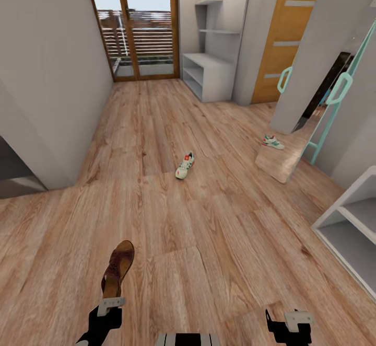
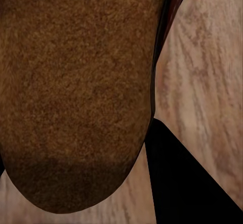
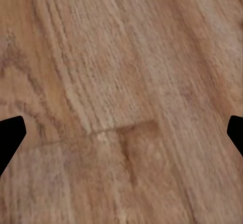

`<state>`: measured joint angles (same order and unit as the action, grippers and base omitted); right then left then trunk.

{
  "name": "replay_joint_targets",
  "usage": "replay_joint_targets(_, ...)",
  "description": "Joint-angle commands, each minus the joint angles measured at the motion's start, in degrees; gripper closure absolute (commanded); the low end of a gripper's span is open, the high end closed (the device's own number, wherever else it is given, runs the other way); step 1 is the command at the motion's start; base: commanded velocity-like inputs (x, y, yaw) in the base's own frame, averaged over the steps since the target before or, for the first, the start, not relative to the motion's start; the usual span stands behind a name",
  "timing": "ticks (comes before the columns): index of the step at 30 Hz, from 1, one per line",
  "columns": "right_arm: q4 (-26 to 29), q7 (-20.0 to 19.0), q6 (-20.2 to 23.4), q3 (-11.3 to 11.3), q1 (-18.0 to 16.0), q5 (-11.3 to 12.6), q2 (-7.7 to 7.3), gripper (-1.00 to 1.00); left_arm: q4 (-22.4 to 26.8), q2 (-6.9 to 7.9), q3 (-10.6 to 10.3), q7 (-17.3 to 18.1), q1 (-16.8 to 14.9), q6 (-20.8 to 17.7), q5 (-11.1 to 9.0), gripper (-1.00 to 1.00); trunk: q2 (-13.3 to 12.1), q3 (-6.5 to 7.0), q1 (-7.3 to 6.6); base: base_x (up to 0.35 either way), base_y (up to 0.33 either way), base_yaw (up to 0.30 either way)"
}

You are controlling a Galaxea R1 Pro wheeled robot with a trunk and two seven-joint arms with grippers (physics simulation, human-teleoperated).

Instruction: Pick up the two gym shoes and the two sandals from the corridor floor and place them onto the hallstand (shoe rack) in the corridor, making sure they are on the rack and not on the floor. Arrange them so the two gym shoes are next to each other and the two sandals are next to each other.

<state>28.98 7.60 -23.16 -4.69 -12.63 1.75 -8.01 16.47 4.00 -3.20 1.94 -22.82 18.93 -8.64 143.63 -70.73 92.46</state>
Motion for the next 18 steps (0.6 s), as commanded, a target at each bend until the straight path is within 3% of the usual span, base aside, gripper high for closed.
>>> replay_joint_targets(1,-0.04,0.49,-0.13,-0.48,-0.03,0.18,-0.07,-1.0,-0.05,0.04,-0.31,0.17,-0.03,0.14,-0.39,1.0,0.01,0.05,-0.01,0.0,0.0,0.0)
replay_joint_targets(18,-0.06,0.49,-0.13,-0.49,-0.03,0.18,-0.07,-1.0,-0.12,0.04,-0.31,0.17,-0.03,0.14,-0.42,1.0,-0.19,4.84,-0.4,0.0,0.0,0.0)
